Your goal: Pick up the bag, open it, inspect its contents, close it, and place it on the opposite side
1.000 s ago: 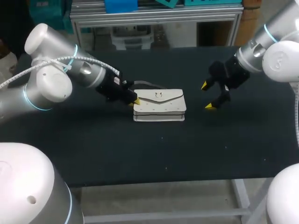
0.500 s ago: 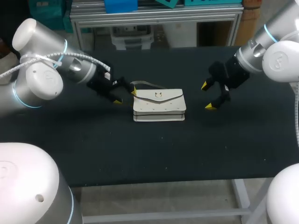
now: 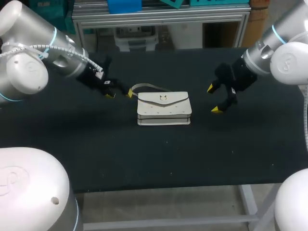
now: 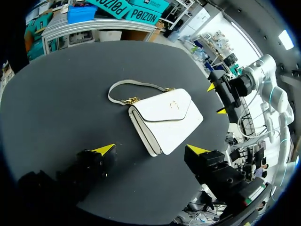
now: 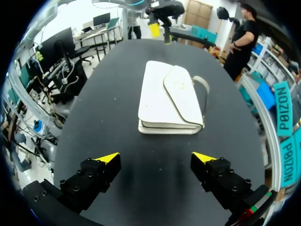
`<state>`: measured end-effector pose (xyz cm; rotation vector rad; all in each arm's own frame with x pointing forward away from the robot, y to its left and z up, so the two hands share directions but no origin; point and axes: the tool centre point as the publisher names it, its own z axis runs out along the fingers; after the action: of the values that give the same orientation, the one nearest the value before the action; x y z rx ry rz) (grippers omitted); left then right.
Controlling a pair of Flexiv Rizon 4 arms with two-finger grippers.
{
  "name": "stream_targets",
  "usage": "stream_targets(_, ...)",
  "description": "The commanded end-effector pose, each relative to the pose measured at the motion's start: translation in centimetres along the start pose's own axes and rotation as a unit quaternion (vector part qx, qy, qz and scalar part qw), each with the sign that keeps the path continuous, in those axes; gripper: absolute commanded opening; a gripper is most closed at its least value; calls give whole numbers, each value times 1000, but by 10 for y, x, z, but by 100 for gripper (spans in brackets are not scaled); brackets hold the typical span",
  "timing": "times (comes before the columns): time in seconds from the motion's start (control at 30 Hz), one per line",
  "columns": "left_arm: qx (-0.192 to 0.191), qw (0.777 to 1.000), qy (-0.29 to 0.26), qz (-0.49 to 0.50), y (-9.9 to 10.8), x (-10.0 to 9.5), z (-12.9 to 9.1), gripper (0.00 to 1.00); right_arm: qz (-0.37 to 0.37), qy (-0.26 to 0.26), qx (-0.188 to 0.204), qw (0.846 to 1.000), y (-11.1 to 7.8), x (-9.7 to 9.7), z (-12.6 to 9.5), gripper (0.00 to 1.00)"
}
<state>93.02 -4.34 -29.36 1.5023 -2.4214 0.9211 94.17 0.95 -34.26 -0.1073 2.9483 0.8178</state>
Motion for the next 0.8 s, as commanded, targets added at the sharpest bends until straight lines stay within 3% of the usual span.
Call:
stream_targets(0.03, 1, 1000, -9, 25, 3, 7, -7, 100, -7, -3, 7, 1000, 6, 4, -4, 100)
stream_targets(0.27, -10, 998, -15, 65, 0, 11, -10, 100, -54, -28, 21, 998, 18, 14, -9, 100)
stream_targets(0.43, -13, 989, -17, 145, 0, 10, -13, 100, -90, -60, 39, 993, 29, 22, -8, 100)
stream_targets(0.53, -43, 977, -20, 206, 2, 10, -14, 100, -118, -79, 39, 989, 36, 28, -5, 100)
stream_targets(0.63, -43, 977, -20, 206, 2, 10, -14, 100, -123, -93, 56, 986, 46, 30, 1, 100)
stream_targets(0.8, -43, 977, -20, 206, 2, 10, -14, 100, -123, -93, 56, 986, 46, 30, 1, 100)
